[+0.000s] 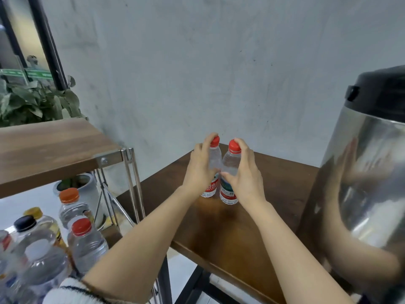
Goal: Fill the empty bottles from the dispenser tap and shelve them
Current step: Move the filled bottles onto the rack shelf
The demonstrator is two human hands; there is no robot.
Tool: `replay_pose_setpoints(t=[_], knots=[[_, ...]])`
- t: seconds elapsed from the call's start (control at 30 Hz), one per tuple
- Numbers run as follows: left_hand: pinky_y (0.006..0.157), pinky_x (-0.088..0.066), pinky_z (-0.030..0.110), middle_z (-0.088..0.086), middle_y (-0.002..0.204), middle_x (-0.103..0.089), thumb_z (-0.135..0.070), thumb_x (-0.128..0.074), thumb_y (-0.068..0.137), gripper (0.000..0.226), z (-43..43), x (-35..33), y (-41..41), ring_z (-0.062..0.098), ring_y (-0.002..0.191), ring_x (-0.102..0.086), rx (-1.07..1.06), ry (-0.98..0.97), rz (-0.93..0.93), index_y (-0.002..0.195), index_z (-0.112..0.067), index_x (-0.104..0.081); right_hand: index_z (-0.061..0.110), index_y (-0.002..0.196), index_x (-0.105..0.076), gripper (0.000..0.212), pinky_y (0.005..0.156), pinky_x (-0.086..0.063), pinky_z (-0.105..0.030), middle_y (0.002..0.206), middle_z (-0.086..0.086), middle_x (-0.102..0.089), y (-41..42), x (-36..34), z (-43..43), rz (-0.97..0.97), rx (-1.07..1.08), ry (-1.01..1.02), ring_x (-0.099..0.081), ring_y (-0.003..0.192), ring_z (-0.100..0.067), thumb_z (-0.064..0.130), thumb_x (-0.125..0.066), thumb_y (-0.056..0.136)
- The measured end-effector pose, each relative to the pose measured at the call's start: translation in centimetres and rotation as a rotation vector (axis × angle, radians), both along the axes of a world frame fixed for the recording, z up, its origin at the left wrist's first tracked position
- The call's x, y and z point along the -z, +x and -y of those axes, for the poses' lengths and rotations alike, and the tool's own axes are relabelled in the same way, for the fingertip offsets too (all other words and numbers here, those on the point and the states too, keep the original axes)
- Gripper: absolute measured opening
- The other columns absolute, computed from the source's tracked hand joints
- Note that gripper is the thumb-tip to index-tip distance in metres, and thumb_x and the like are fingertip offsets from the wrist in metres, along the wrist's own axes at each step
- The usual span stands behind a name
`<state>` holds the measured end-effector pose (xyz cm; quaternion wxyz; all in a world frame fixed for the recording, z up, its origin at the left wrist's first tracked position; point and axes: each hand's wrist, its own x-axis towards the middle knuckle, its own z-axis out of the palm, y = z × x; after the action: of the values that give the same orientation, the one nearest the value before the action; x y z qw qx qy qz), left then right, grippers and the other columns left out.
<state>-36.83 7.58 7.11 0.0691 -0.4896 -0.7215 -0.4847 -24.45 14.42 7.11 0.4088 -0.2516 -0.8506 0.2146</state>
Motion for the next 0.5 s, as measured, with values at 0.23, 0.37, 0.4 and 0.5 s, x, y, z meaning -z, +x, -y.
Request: replay_pose_setpoints(t=[0.23, 0.37, 0.4, 0.5], knots=[[0.099, -0.049, 0.037, 0.0, 0.135, -0.048, -0.012, -0.083, 0.078, 0.098, 7.5, -0.2, 4.7, 0.017, 0.122, -0.049, -0.011, 0.024, -0.002, 0.138, -0.057, -0.02, 0.047, 0.145, -0.017, 0.096, 0.101, -0.046, -0.038, 0.15, 0.01, -0.034, 4.5, 0.0, 5.1, -0.031, -0.081, -0.06, -0.043, 0.135, -0.016, 0.023, -0.082, 0.078], [0.1, -0.046, 0.029, -0.005, 0.14, -0.048, -0.015, -0.085, 0.075, 0.099, 12.6, -0.7, 6.6, 0.01, 0.126, -0.048, 0.002, 0.023, -0.012, 0.143, -0.051, -0.022, 0.051, 0.143, -0.017, 0.101, 0.105, -0.045, -0.044, 0.15, 0.013, -0.035, 6.3, -0.6, 8.5, -0.007, -0.144, -0.093, -0.041, 0.136, -0.013, 0.025, -0.085, 0.074], [0.101, -0.045, 0.028, -0.006, 0.141, -0.047, -0.015, -0.085, 0.075, 0.099, 13.9, -0.9, 7.0, 0.009, 0.126, -0.047, 0.007, 0.027, -0.013, 0.144, -0.05, -0.023, 0.051, 0.143, -0.017, 0.101, 0.106, -0.045, -0.045, 0.15, 0.013, -0.035, 6.7, -0.8, 9.4, -0.002, -0.163, -0.095, -0.041, 0.136, -0.013, 0.025, -0.086, 0.074], [0.1, -0.041, 0.023, -0.009, 0.144, -0.046, -0.015, -0.086, 0.073, 0.1, 17.7, -1.2, 8.1, 0.005, 0.127, -0.047, -0.005, 0.033, -0.033, 0.146, -0.047, -0.024, 0.051, 0.143, -0.018, 0.102, 0.105, -0.047, -0.046, 0.148, 0.012, -0.038, 7.5, -1.1, 12.3, 0.015, -0.218, -0.098, -0.043, 0.134, -0.012, 0.023, -0.086, 0.073]])
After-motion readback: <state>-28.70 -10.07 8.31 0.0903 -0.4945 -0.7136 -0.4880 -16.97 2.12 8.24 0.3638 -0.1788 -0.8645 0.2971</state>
